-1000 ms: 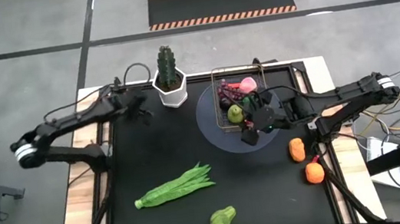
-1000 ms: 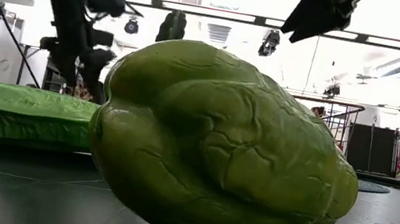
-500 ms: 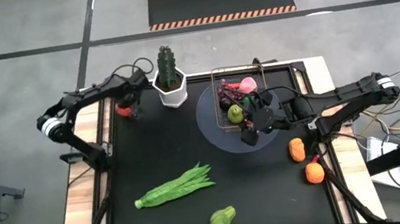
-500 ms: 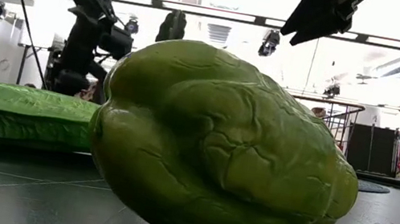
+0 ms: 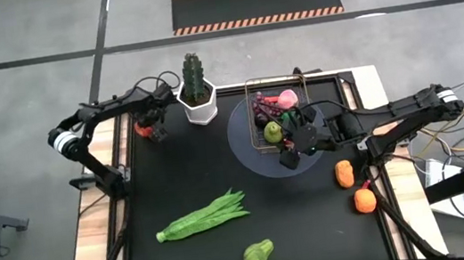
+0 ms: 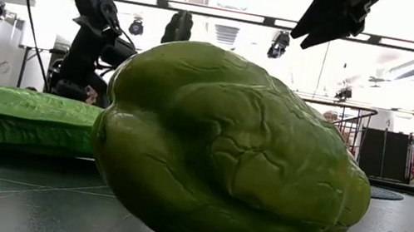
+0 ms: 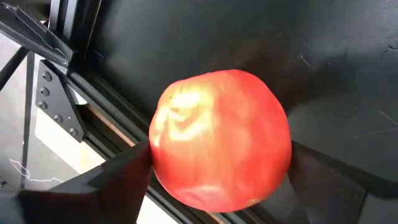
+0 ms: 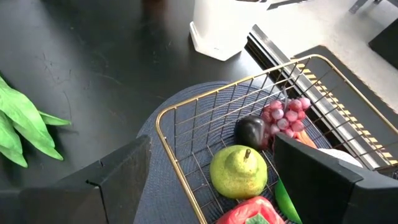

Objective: Build produce basket
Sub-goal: Put the red apple into the gold wire basket

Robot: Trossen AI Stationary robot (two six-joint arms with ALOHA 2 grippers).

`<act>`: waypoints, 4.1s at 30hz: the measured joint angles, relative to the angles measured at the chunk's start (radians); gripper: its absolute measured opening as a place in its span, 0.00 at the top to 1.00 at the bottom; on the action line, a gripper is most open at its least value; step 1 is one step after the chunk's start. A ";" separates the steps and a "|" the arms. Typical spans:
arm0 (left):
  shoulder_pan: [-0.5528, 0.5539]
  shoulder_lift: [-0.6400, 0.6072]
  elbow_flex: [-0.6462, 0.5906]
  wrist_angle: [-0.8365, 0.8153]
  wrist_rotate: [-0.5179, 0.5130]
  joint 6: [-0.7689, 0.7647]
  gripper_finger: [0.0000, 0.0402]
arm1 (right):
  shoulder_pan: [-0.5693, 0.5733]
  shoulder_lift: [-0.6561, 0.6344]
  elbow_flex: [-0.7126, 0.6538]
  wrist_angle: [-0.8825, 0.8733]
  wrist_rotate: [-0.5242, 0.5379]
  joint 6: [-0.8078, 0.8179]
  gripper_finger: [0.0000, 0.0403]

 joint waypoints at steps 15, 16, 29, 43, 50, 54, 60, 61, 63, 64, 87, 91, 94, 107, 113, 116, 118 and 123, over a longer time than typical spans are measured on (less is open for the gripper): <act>-0.227 -0.279 -0.014 -0.019 -0.021 -0.241 0.28 | 0.000 0.000 -0.078 0.120 0.000 -0.027 0.21; -0.269 -0.318 -0.020 -0.015 -0.020 -0.265 0.28 | 0.000 0.000 -0.095 0.158 0.000 -0.040 0.21; -0.854 -0.640 -0.258 0.484 0.101 -0.341 0.29 | 0.000 0.012 -0.430 0.989 -0.193 -0.296 0.21; -1.036 -0.500 -0.626 1.833 0.245 -0.094 0.29 | 0.001 0.240 -0.502 1.651 -0.376 -0.354 0.20; -1.036 -0.326 -0.620 2.041 0.249 -0.066 0.29 | 0.000 0.331 -0.386 1.637 -0.376 -0.376 0.14; -1.036 -0.250 -0.602 2.127 0.249 -0.048 0.29 | 0.000 0.343 -0.343 1.588 -0.375 -0.377 0.12; -1.036 -0.182 -0.575 2.193 0.249 -0.048 0.29 | 0.000 0.340 -0.328 1.541 -0.379 -0.379 0.13; -1.036 -0.170 -0.567 2.196 0.249 -0.048 0.29 | 0.000 0.340 -0.328 1.540 -0.382 -0.379 0.13; -1.035 -0.152 -0.550 2.197 0.259 -0.047 0.29 | 0.000 0.341 -0.328 1.536 -0.382 -0.379 0.13; -1.035 -0.143 -0.544 2.198 0.261 -0.048 0.28 | 0.000 0.341 -0.328 1.534 -0.383 -0.380 0.14; -1.035 -0.130 -0.550 2.200 0.241 -0.048 0.15 | -0.001 0.263 -0.328 1.407 -0.372 -0.375 0.29; -1.035 -0.131 -0.555 2.199 0.236 -0.047 0.15 | -0.001 0.187 -0.328 1.293 -0.361 -0.375 0.29; -1.034 -0.131 -0.555 2.198 0.217 -0.047 0.14 | -0.001 0.123 -0.328 1.201 -0.315 -0.362 0.29; -1.033 -0.131 -0.555 2.200 0.215 -0.047 0.14 | -0.267 -0.033 -0.177 0.316 -0.009 0.092 0.29; -1.033 -0.131 -0.548 2.200 0.215 -0.049 0.14 | -0.449 0.070 -0.097 0.132 -0.096 0.106 0.29; -1.033 -0.131 -0.548 2.201 0.212 -0.050 0.14 | -0.508 0.136 -0.074 0.130 -0.106 0.077 0.29; -1.033 -0.131 -0.548 2.201 0.209 -0.051 0.14 | -0.533 0.177 -0.052 0.124 -0.109 0.066 0.29; -1.033 -0.131 -0.549 2.201 0.208 -0.052 0.14 | -0.563 0.264 0.001 0.120 -0.108 0.041 0.29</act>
